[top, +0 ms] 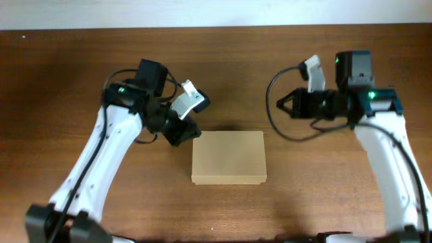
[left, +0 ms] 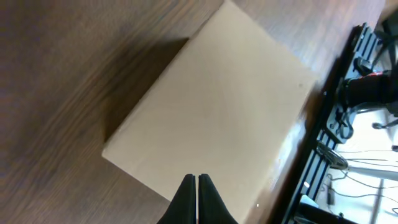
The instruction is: Pack container
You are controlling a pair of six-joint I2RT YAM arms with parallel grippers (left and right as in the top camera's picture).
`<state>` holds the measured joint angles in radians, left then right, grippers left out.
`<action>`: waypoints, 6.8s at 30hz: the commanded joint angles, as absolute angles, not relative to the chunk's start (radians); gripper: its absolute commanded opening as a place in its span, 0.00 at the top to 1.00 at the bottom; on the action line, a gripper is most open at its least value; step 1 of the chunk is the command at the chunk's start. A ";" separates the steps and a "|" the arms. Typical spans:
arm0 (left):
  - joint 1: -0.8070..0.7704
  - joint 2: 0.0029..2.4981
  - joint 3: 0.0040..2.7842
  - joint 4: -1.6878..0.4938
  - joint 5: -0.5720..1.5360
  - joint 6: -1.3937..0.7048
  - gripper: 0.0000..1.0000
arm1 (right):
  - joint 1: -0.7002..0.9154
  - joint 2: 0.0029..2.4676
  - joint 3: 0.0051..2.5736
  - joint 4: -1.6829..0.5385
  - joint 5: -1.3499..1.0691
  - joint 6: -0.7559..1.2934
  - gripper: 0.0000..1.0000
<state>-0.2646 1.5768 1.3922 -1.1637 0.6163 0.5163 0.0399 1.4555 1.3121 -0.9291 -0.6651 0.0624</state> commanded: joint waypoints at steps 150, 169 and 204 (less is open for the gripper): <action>-0.095 0.005 0.147 -0.485 0.209 -0.038 0.01 | 0.209 0.196 0.877 -1.426 -0.433 0.192 0.01; -0.095 0.005 0.147 -0.485 0.209 -0.038 0.01 | 0.222 0.194 0.863 -1.367 -0.362 0.166 0.01; -0.095 0.005 0.147 -0.485 0.209 -0.038 0.01 | 0.347 0.002 0.165 -0.715 -0.164 0.048 0.01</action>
<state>-0.1032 0.0154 0.1482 -0.4877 0.2192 -0.0246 0.3367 0.0147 0.1719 -0.7204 -0.1806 0.0509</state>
